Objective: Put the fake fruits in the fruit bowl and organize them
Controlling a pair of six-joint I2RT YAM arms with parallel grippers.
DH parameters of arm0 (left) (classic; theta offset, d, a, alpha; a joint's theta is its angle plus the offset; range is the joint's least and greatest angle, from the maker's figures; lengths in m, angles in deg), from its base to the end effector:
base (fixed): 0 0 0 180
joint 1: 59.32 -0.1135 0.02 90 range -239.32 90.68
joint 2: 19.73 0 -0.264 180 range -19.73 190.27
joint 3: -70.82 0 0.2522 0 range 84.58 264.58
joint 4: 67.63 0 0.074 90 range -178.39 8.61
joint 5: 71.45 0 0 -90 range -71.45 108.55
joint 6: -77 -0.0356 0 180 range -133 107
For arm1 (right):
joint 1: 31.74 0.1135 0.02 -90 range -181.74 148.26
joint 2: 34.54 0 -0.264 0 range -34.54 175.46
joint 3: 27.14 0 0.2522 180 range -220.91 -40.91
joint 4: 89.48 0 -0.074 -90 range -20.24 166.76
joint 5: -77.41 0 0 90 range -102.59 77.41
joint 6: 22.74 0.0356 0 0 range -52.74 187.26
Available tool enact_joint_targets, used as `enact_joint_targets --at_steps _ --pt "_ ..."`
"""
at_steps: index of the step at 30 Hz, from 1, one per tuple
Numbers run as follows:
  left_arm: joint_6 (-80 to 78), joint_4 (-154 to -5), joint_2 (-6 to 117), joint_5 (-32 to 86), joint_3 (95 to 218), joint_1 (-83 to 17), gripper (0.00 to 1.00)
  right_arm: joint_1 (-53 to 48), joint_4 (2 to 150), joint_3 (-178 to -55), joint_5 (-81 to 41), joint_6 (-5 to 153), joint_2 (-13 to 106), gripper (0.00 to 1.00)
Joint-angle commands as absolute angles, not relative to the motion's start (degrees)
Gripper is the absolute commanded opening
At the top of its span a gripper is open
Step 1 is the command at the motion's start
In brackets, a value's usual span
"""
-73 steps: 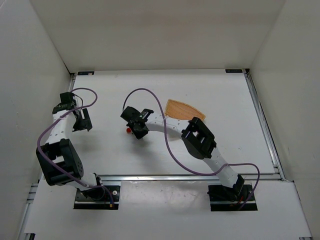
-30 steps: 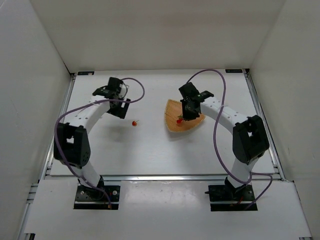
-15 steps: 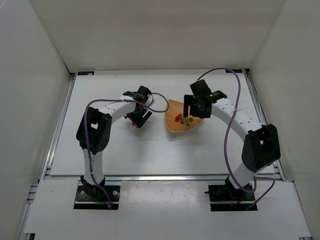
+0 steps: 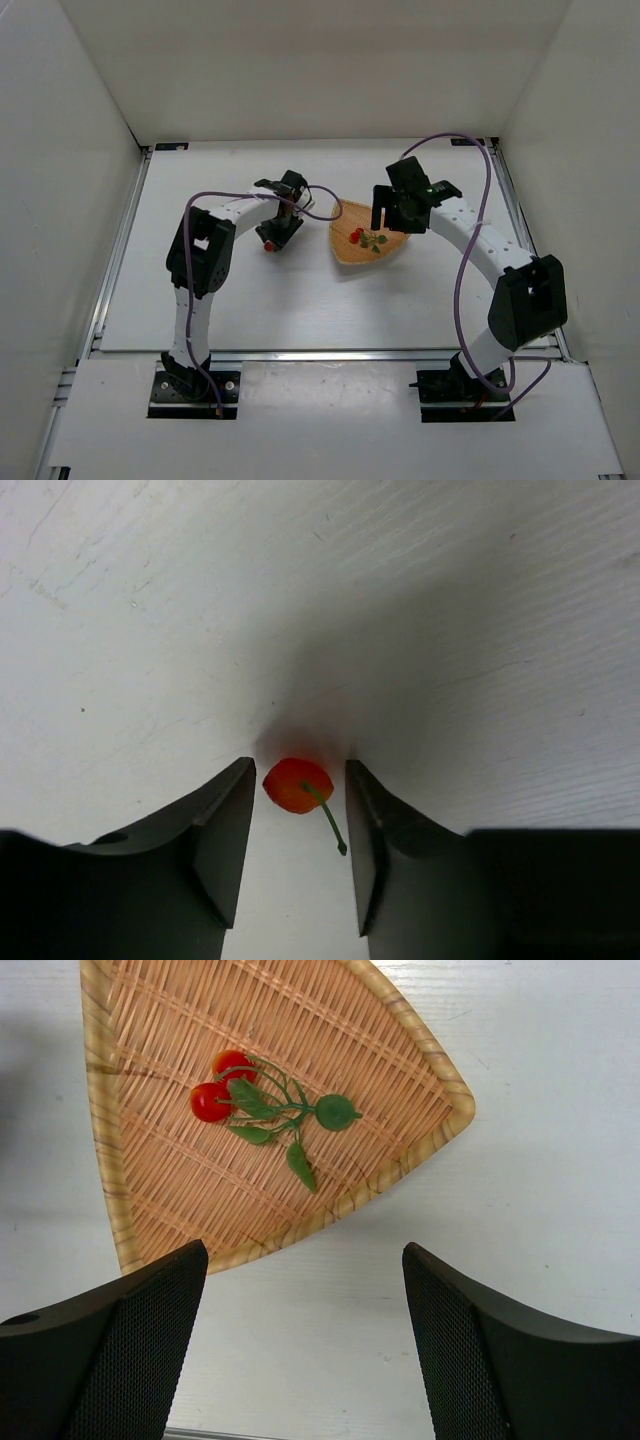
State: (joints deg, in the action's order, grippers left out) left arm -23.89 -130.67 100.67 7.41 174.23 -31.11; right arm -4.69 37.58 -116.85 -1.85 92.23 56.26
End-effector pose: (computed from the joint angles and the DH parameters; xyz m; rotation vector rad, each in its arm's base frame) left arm 0.3678 -0.1895 0.1602 0.9573 2.7703 0.2441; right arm 0.3057 0.1486 0.2845 0.0308 2.4957 0.1444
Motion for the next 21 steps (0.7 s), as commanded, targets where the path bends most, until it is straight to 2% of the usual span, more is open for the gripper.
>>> enact_joint_targets --at_steps 1,2,3,10,14,21 --pt "-23.11 -130.78 100.94 8.97 175.46 -31.19 0.48 -5.28 36.95 -116.49 -0.20 92.22 54.58 0.83" --pt "-23.10 -130.79 100.94 8.97 175.46 -31.19 0.43 -5.28 36.95 -116.49 -0.20 92.22 54.05 0.83" --pt "-23.10 -130.79 100.94 8.97 175.46 -31.19 0.34 -5.28 36.95 -116.49 -0.20 92.22 54.05 0.83" --pt "-21.27 -133.51 100.42 4.14 176.60 -31.19 0.12 -5.28 36.95 -116.49 0.33 92.22 54.05 0.83" --pt "-20.64 -136.32 98.05 2.29 180.29 -30.58 0.10 -5.28 36.95 -117.02 0.33 92.22 53.52 0.83" --pt "-22.31 -136.16 96.63 0.00 193.37 -22.07 0.10 -6.59 35.80 -115.53 3.84 95.38 49.93 0.82"
